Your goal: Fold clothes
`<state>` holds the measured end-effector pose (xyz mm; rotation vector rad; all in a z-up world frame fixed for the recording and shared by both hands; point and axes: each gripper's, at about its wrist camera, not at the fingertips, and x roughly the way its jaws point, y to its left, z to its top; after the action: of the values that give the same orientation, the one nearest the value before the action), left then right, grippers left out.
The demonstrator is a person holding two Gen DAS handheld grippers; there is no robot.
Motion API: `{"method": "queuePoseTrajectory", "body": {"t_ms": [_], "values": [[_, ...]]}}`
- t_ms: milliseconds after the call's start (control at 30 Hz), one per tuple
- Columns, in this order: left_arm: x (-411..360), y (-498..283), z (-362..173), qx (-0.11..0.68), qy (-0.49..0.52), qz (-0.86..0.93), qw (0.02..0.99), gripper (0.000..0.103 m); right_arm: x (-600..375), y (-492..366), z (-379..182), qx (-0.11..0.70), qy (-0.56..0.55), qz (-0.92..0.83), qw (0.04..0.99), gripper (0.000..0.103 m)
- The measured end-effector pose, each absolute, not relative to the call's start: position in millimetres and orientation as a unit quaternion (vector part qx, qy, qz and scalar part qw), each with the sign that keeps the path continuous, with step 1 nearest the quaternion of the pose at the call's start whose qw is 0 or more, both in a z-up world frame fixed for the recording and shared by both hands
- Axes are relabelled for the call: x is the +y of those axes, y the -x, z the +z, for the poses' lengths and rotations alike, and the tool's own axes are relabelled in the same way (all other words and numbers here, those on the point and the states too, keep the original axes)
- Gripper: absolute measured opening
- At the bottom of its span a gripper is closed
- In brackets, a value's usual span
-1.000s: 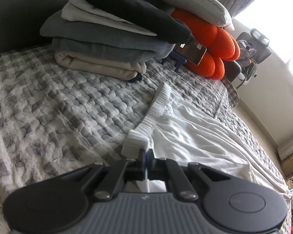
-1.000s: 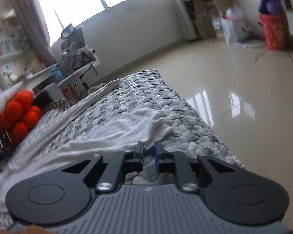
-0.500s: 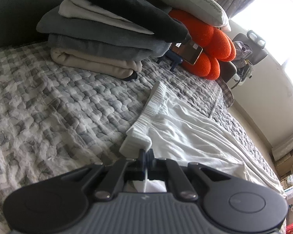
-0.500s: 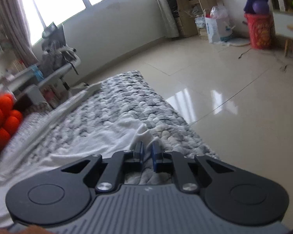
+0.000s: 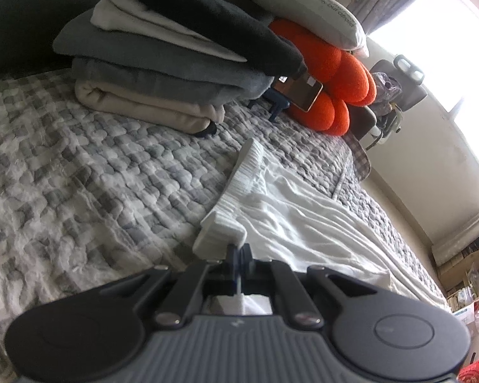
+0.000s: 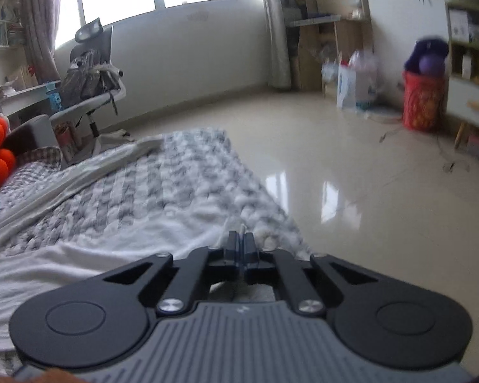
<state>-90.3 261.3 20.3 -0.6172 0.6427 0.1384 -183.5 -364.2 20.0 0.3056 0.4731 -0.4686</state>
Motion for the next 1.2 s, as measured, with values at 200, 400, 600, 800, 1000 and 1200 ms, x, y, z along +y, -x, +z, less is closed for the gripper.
{"method": "queuePoseTrajectory", "body": {"t_ms": [200, 400, 600, 800, 1000, 1200], "values": [[272.4, 87.0, 37.2, 0.285, 0.308, 0.060, 0.906, 0.001, -376.0, 178.2, 38.0, 0.197, -0.226, -0.186, 0.936, 0.002], [280.4, 73.3, 55.6, 0.278, 0.318, 0.062, 0.904, 0.001, -401.1, 142.3, 65.5, 0.162, -0.289, -0.140, 0.933, 0.002], [298.9, 78.4, 87.2, 0.237, 0.346, 0.070, 0.905, 0.001, -404.3, 112.2, 120.9, 0.097, -0.286, -0.108, 0.947, 0.002], [312.4, 117.5, 87.8, 0.232, 0.354, 0.068, 0.904, 0.001, -401.8, 163.8, 136.8, 0.050, -0.289, -0.106, 0.950, 0.002], [302.7, 153.5, 40.4, 0.296, 0.335, 0.075, 0.892, 0.001, -415.1, 190.3, 91.3, 0.131, -0.268, -0.152, 0.942, 0.002], [297.1, 161.3, 30.2, 0.309, 0.313, 0.085, 0.894, 0.001, -425.3, 205.4, 41.7, 0.204, -0.280, -0.182, 0.920, 0.002]]}}
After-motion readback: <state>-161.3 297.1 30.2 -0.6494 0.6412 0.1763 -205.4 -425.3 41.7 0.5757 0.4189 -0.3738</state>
